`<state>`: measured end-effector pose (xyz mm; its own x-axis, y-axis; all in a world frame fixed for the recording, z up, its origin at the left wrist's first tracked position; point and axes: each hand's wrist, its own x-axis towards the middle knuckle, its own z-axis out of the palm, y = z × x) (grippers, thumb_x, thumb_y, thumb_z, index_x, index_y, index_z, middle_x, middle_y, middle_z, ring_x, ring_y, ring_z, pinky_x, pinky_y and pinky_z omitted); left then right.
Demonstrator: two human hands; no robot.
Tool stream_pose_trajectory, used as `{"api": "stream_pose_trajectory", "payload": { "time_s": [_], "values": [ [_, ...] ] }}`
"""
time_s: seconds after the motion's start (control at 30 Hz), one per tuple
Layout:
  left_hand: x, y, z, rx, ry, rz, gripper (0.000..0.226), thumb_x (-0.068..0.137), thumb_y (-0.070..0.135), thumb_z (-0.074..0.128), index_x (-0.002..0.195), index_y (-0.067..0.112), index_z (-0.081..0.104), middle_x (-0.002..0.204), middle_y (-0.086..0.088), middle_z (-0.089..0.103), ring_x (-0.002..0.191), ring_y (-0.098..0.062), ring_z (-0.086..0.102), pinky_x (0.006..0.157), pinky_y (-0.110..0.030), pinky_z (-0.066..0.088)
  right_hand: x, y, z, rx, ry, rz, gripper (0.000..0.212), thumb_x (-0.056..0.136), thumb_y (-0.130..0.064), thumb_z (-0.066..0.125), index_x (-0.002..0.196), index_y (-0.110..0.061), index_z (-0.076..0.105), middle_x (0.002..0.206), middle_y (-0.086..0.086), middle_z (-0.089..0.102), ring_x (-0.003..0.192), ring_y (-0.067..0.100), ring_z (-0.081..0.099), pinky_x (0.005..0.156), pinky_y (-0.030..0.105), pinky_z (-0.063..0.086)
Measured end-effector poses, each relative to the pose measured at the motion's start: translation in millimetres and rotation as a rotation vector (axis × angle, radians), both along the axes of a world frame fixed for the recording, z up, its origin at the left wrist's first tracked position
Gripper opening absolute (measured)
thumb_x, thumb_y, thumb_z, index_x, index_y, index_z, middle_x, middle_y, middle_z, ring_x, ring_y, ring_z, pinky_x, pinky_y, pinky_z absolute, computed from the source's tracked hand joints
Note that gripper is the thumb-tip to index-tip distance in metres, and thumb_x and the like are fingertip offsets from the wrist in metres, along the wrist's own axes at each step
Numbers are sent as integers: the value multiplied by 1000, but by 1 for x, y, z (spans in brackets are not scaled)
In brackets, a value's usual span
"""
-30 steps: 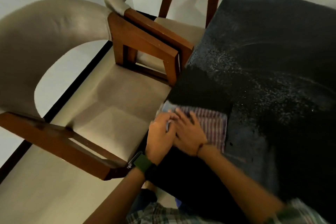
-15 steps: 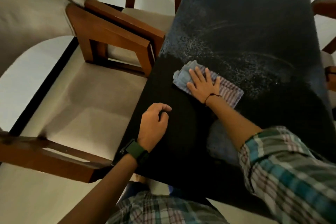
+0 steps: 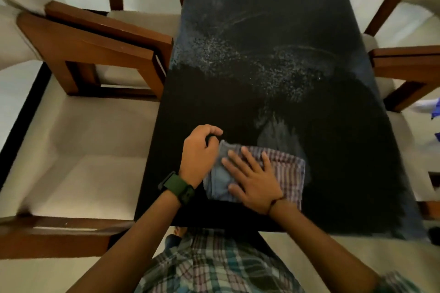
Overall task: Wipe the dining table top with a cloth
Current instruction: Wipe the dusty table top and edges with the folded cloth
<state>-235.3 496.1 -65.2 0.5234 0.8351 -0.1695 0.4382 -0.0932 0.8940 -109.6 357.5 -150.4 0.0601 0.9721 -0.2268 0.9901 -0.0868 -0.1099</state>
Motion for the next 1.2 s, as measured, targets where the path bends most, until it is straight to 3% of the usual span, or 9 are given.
{"api": "stream_pose_trajectory", "payload": {
  "time_s": [0.13, 0.27, 0.43, 0.5, 0.6, 0.7, 0.8, 1.03, 1.2],
  "values": [
    [-2, -14, -3, -14, 9, -38, 21, 88, 4, 46, 98, 16, 59, 99, 8, 54, 91, -3, 53, 82, -14, 42, 70, 86, 4, -45, 7, -329, 57, 97, -53, 18, 147, -38, -3, 157, -12, -9, 144, 18, -12, 112, 58, -4],
    [-15, -27, -9, 36, -3, -65, 21, 87, 1, 46, 97, 13, 61, 99, 7, 55, 92, -1, 52, 79, 0, 37, 95, 123, 10, -97, 89, -495, 58, 98, -52, 17, 148, -34, -5, 157, -10, -10, 144, 20, -12, 111, 58, -8],
    [-21, -31, -12, -26, -20, -65, 21, 88, 3, 46, 98, 15, 60, 100, 6, 57, 89, 1, 53, 78, -12, 43, 23, 31, 7, -113, 56, -399, 63, 92, -59, 6, 147, -33, -8, 157, -8, -11, 143, 19, -14, 110, 55, -10],
    [-14, -30, -13, -8, -27, -70, 21, 88, 3, 46, 97, 15, 61, 99, 5, 57, 87, 2, 52, 77, -10, 42, -8, -17, 6, -80, 22, -355, 69, 85, -66, -8, 146, -32, -8, 157, -7, -5, 144, 22, -9, 108, 56, -9],
    [0, -34, -11, 1, -33, -98, 21, 88, 3, 45, 96, 14, 61, 98, 6, 56, 87, 1, 52, 75, -6, 41, -21, -50, -1, -68, 5, -338, 65, 89, -64, -3, 146, -32, -4, 155, -8, 4, 144, 26, 1, 108, 56, -5],
    [12, -39, -12, 32, -51, -125, 19, 87, 2, 46, 93, 11, 61, 94, 6, 56, 82, 5, 51, 74, 0, 38, -6, -44, 0, -53, 3, -299, 65, 89, -65, -2, 146, -33, -5, 154, -10, -2, 143, 23, -4, 110, 57, -4],
    [20, -44, -14, 20, -52, -108, 19, 87, 3, 46, 95, 12, 61, 95, 6, 55, 84, 3, 51, 75, -6, 42, 26, -19, 2, -38, -28, -333, 63, 88, -63, 3, 143, -37, -13, 154, -12, -13, 143, 18, -14, 111, 56, -7],
    [41, -59, -6, 46, -2, -76, 21, 88, 3, 46, 94, 18, 60, 96, 9, 55, 86, 1, 54, 75, -7, 43, 120, 66, 6, -53, 20, -419, 59, 96, -55, 16, 148, -35, -3, 158, -10, -7, 144, 17, -12, 111, 57, -9],
    [59, -73, -1, 100, -6, -74, 20, 87, 3, 47, 93, 16, 61, 97, 5, 57, 87, 3, 52, 77, -3, 40, 114, 41, 13, -101, 52, -310, 60, 97, -53, 15, 149, -30, -5, 158, -8, -9, 144, 18, -13, 112, 56, -9]
  ]
}}
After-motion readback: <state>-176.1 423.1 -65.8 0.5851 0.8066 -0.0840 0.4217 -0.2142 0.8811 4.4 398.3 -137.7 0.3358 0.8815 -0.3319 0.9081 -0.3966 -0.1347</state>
